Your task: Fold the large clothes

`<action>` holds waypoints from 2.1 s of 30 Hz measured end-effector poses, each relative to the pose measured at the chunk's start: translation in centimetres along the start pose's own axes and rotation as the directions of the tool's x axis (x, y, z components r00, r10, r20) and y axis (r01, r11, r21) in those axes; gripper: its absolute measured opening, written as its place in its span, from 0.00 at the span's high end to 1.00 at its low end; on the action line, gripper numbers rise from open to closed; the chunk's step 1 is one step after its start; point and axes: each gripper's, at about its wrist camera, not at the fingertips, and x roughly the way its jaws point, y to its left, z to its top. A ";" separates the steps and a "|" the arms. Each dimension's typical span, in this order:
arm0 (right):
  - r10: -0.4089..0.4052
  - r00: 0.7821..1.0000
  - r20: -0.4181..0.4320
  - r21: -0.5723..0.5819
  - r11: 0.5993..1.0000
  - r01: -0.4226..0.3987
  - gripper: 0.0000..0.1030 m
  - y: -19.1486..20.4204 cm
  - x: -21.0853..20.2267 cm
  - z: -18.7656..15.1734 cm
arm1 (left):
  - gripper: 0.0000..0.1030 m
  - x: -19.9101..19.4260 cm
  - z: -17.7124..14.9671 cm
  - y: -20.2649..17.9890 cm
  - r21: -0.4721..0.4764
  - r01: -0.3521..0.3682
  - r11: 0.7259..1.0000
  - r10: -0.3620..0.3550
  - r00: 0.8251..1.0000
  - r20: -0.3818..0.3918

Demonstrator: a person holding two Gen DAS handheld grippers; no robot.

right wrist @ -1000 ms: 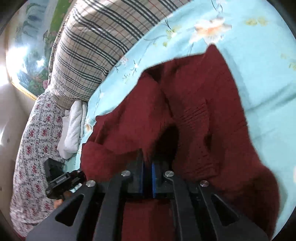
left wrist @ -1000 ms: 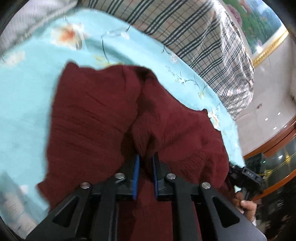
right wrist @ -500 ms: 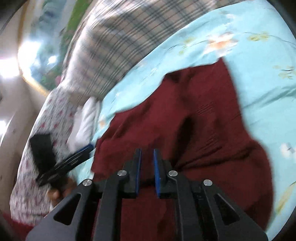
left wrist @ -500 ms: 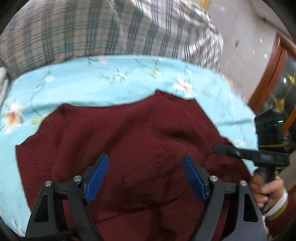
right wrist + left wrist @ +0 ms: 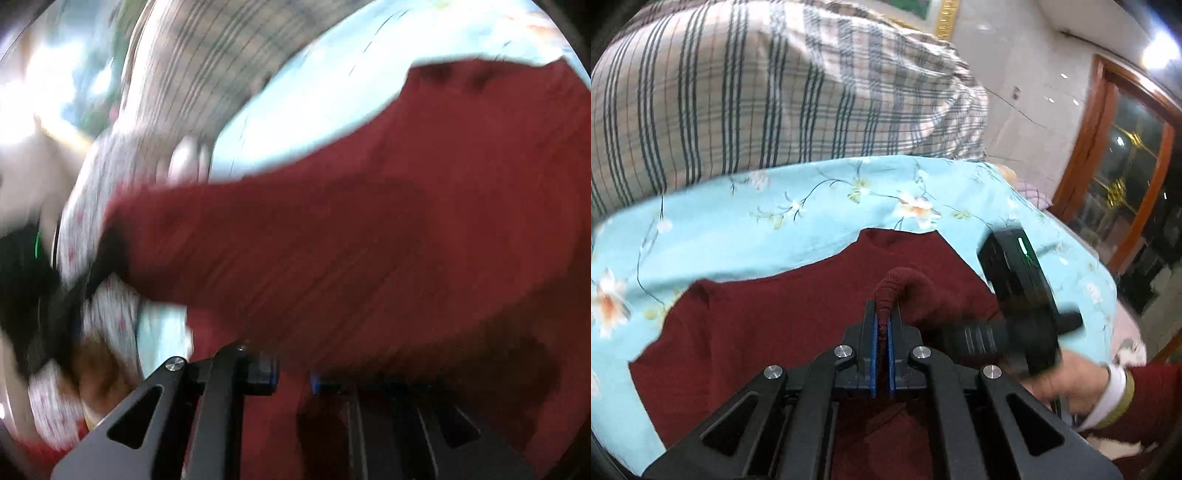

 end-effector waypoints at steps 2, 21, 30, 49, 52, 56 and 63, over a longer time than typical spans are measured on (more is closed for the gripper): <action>-0.026 0.996 0.088 0.070 0.997 0.020 0.88 -1.4 -1.2 0.9 | 0.98 0.4 -1.1 -0.6 0.042 -0.012 0.999 0.013 1.000 -0.021; -0.157 0.972 0.173 -0.040 0.985 0.166 0.87 -0.7 -10.5 -1.0 | 0.66 -1.1 -7.5 -0.8 -0.035 0.035 0.999 -0.038 0.997 -0.074; -0.321 0.944 -0.083 -0.100 0.945 0.312 0.86 -2.3 -2.4 -1.2 | 0.62 3.6 -8.7 5.5 -0.162 -0.214 0.963 0.174 0.957 -0.232; -0.291 0.951 0.107 -0.039 0.954 0.297 0.63 -0.9 -15.0 -9.3 | 0.38 -9.4 -18.0 4.9 -0.463 -0.231 0.856 0.188 0.972 -0.138; -0.319 0.939 0.130 -0.021 0.946 0.324 0.48 -1.8 -16.7 -11.0 | 0.28 -11.2 -20.0 5.1 -0.499 -0.255 0.828 0.214 0.967 -0.139; -0.349 0.925 0.150 0.000 0.936 0.353 0.48 -2.9 -19.0 -12.7 | 0.24 -12.7 -22.5 5.2 -0.535 -0.271 0.800 0.219 0.963 -0.160; -0.393 0.905 0.163 0.042 0.919 0.392 0.48 -5.0 -22.4 -14.4 | 0.11 -13.8 -25.0 4.1 -0.533 -0.213 0.819 0.142 0.975 -0.172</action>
